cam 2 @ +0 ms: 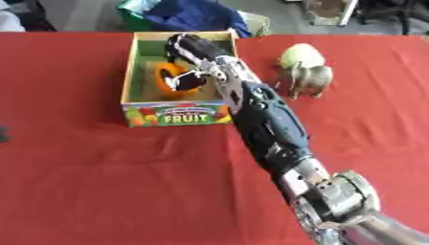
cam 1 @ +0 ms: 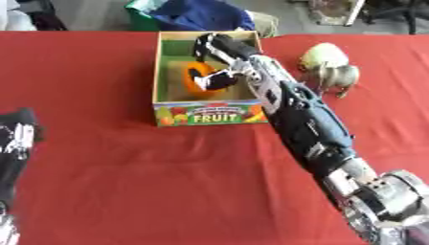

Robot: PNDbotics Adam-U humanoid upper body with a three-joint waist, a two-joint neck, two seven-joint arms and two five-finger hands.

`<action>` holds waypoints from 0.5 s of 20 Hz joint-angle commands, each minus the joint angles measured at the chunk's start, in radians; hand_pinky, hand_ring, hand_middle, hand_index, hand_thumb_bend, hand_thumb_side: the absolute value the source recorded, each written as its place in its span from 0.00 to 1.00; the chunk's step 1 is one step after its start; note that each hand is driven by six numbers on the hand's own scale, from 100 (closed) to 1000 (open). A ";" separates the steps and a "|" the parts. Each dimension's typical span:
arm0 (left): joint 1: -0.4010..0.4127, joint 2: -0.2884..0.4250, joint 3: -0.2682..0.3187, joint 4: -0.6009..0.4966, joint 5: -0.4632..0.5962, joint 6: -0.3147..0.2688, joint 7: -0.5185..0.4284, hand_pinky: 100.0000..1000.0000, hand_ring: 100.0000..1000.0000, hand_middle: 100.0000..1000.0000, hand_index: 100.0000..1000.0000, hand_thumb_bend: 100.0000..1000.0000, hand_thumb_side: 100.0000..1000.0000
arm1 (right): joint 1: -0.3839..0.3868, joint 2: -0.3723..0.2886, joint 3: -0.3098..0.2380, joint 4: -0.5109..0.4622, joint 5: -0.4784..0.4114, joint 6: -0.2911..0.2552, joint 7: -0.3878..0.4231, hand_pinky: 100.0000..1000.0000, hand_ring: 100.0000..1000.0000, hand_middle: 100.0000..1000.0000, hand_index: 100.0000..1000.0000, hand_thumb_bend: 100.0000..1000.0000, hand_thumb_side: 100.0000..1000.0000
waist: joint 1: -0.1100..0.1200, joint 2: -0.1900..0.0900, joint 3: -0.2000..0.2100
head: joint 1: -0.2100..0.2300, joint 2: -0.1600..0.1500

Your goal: Pick up objects on the table and place them in the box.

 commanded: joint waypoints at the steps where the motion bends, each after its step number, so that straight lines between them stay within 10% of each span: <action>1: -0.011 0.005 0.000 -0.015 0.001 -0.003 -0.002 0.56 0.55 0.50 0.58 0.22 0.46 | -0.024 -0.012 -0.006 -0.015 0.016 -0.018 0.061 0.67 0.71 0.72 0.89 0.00 0.16 | 0.003 -0.015 -0.001 | -0.001 -0.011; 10: -0.006 0.009 0.002 -0.013 -0.001 -0.005 -0.001 0.56 0.55 0.50 0.58 0.22 0.46 | -0.044 -0.090 -0.004 -0.139 -0.155 -0.047 0.147 0.68 0.73 0.76 0.93 0.00 0.11 | -0.002 -0.017 -0.013 | 0.007 -0.008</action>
